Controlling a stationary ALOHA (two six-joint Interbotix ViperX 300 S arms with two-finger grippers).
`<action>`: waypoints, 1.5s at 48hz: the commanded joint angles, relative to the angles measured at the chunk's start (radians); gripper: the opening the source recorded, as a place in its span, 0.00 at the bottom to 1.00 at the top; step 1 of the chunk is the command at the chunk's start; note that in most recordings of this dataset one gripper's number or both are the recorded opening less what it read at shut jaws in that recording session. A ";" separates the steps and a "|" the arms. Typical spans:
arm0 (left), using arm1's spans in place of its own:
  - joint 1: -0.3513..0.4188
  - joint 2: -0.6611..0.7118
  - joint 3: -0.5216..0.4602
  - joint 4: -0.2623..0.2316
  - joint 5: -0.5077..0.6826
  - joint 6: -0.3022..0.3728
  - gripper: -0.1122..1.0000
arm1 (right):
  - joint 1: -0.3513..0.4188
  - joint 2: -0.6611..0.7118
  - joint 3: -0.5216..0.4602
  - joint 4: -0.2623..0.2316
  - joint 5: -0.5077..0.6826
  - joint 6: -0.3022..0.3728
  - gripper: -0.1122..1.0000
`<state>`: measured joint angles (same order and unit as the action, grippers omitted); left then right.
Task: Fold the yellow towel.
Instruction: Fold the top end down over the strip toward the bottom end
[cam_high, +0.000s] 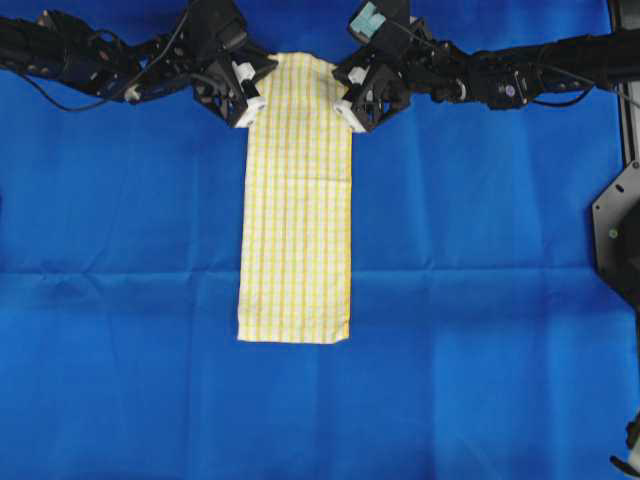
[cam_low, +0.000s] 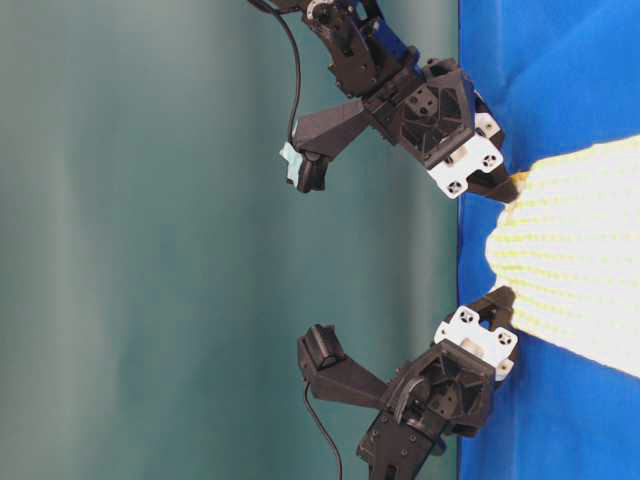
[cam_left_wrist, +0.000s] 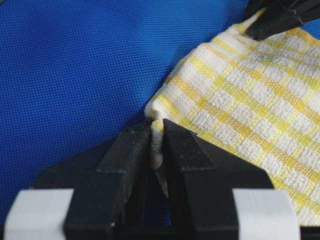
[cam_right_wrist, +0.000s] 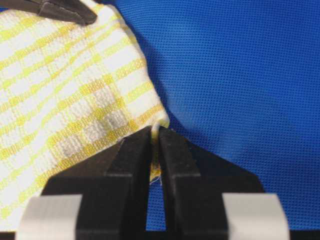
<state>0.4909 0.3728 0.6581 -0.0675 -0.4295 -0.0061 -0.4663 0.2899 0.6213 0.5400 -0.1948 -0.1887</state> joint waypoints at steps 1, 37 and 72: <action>-0.005 -0.009 0.009 -0.002 0.012 -0.005 0.15 | -0.009 -0.014 -0.008 0.003 -0.008 -0.002 0.13; -0.020 -0.167 0.011 -0.002 0.104 0.011 0.15 | -0.041 -0.138 0.018 -0.005 -0.012 -0.018 0.13; -0.112 -0.307 0.109 0.002 0.112 0.006 0.15 | 0.083 -0.247 0.104 0.006 -0.025 -0.002 0.13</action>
<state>0.4142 0.0982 0.7624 -0.0675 -0.3129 0.0031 -0.4111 0.0798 0.7164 0.5354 -0.2040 -0.1917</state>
